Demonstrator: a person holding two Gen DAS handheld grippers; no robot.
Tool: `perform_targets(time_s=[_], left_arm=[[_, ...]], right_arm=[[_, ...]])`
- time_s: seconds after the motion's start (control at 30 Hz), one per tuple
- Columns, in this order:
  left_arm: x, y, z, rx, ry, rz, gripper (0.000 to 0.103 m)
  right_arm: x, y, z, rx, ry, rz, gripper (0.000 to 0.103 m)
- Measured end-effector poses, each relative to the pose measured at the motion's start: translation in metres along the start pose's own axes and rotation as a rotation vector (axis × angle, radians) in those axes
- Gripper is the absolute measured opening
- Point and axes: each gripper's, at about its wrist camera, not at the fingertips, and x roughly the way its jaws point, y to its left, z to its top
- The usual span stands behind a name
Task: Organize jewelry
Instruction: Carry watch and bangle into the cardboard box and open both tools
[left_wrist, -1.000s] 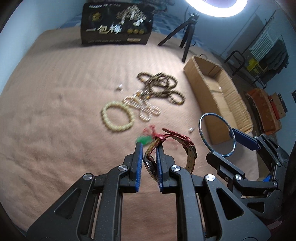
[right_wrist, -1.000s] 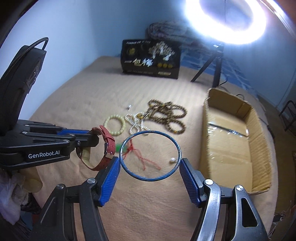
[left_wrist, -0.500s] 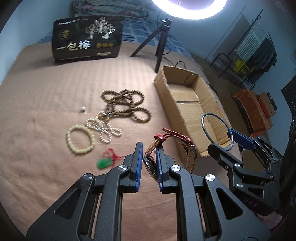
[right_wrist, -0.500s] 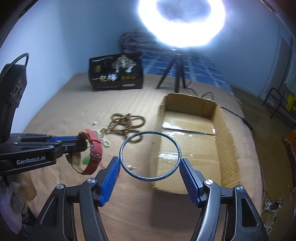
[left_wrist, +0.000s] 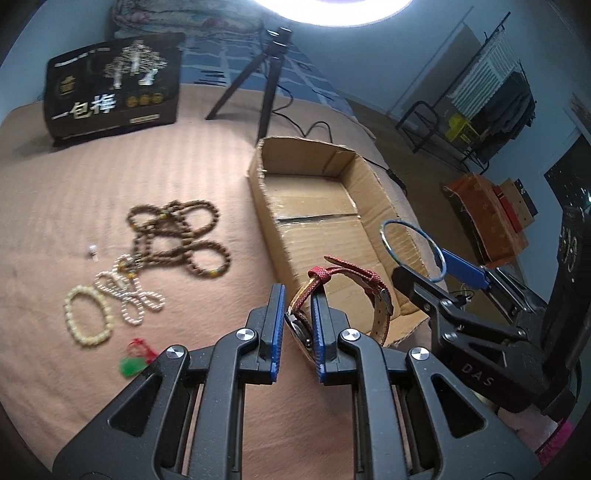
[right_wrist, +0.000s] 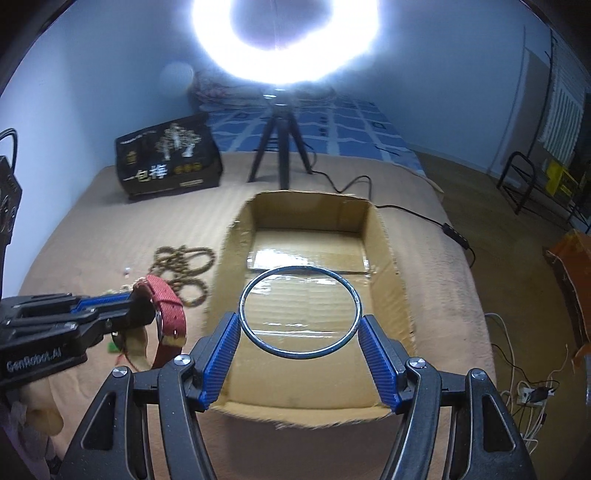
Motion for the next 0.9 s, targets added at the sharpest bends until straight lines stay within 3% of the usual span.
perform_targets(time_s=[0.17, 0.2, 0.23, 0.27, 0.37, 0.4, 0.5, 0.53, 0.57, 0.63, 0.9], left_arm=[[0.019, -0.012, 0.003, 0.020, 0.020, -0.008, 0.012], [0.022, -0.013, 0.002, 0.019, 0.024, -0.012, 0.012], [0.025, -0.014, 0.002, 0.020, 0.028, -0.013, 0.012], [0.028, -0.016, 0.001, 0.022, 0.031, -0.012, 0.012], [0.038, -0.019, 0.000, 0.033, 0.041, -0.011, 0.012], [0.041, -0.020, 0.000, 0.037, 0.044, -0.014, 0.012], [0.048, -0.025, 0.001, 0.056, 0.049, -0.021, 0.015], [0.049, -0.026, 0.001, 0.062, 0.050, -0.019, 0.023], [0.049, -0.027, 0.001, 0.066, 0.049, -0.019, 0.037], [0.048, -0.029, 0.001, 0.072, 0.036, -0.007, 0.050], [0.041, -0.026, -0.001, 0.079, 0.016, 0.020, 0.051]], right_arm=[[0.015, -0.019, 0.004, 0.030, 0.024, -0.021, 0.068], [0.017, -0.021, 0.004, 0.036, 0.028, -0.021, 0.060], [0.020, -0.025, 0.004, 0.046, 0.035, -0.017, 0.027], [0.024, -0.028, 0.005, 0.055, 0.054, -0.011, 0.019], [0.034, -0.037, 0.004, 0.092, 0.084, -0.004, 0.020], [0.037, -0.039, 0.004, 0.094, 0.092, -0.013, 0.022], [0.036, -0.048, 0.004, 0.117, 0.083, -0.041, 0.042], [0.034, -0.053, 0.005, 0.132, 0.076, -0.041, 0.053], [0.031, -0.057, 0.005, 0.149, 0.068, -0.042, 0.058], [0.028, -0.065, 0.005, 0.180, 0.055, -0.049, 0.071], [0.027, -0.068, 0.005, 0.195, 0.058, -0.062, 0.078]])
